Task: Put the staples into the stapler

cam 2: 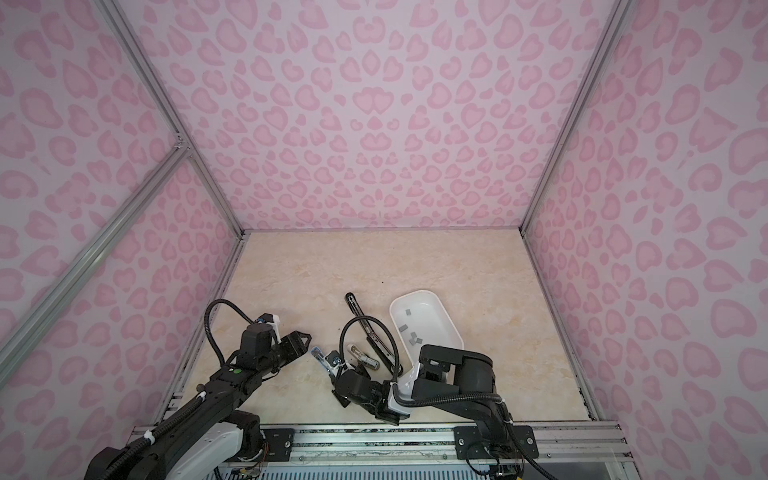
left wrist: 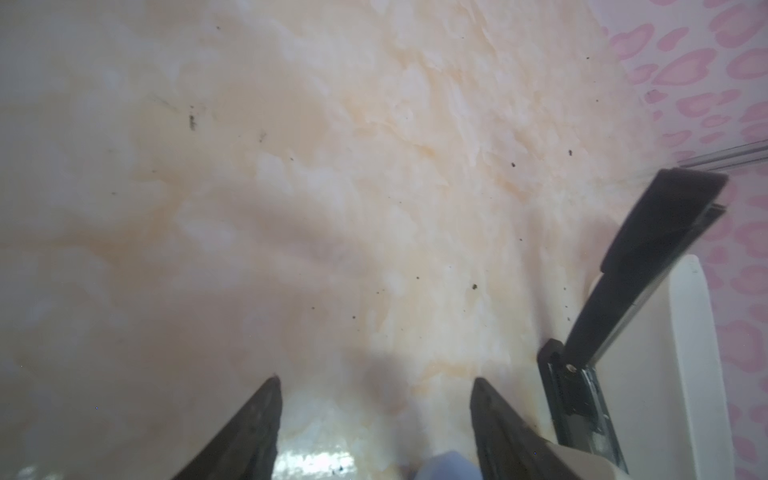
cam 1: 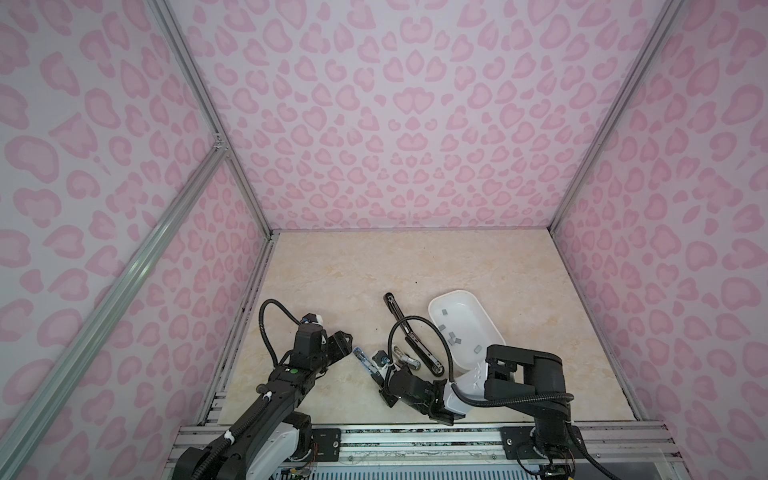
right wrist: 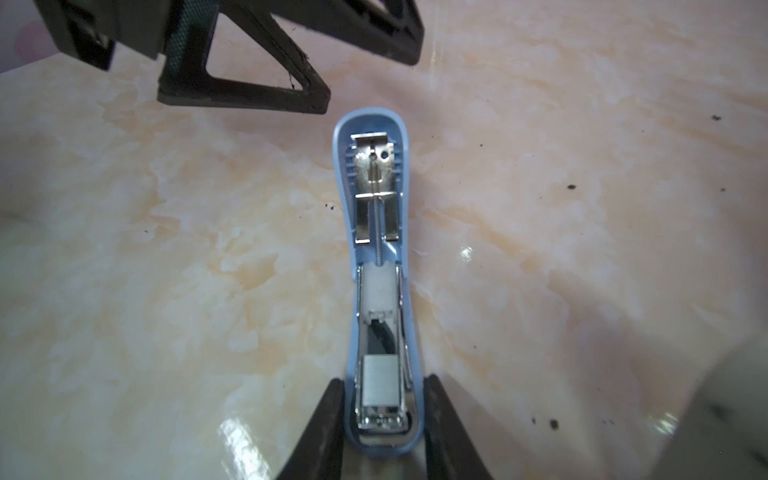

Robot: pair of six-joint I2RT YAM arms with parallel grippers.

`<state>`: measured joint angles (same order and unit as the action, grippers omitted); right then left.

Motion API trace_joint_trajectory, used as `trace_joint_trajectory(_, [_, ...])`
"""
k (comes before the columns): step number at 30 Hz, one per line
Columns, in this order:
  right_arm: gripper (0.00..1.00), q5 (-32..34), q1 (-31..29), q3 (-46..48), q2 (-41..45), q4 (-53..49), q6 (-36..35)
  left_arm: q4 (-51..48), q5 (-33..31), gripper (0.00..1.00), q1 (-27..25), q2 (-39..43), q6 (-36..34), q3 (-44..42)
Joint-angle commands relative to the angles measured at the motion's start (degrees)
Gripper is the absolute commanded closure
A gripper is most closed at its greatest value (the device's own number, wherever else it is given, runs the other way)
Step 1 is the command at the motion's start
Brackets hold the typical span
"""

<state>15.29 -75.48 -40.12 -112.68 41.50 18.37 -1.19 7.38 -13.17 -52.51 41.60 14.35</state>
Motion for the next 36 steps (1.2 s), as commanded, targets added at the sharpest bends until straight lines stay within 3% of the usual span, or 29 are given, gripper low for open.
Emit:
trace_joint_trajectory(1, [0.71,-2.5,0.0,1.3,-1.1,-12.4,0.9,2.3,-4.0,0.32,0.2,-0.7,1.4,-0.5])
trace_joint_trajectory(17, [0.71,-5.5,1.1,-0.7,-2.4,-12.0,1.5,1.9,1.3,0.34,-2.4,0.9,1.9,-2.5])
trace_joint_trajectory(26, [0.71,-5.9,1.3,-1.0,-2.7,-11.5,1.7,3.6,1.0,0.34,-5.3,0.9,3.8,-3.9])
trace_joint_trajectory(36, [0.7,-6.1,1.5,-1.0,-2.9,-10.9,2.1,2.7,-0.9,0.34,-8.4,7.5,6.5,-7.4])
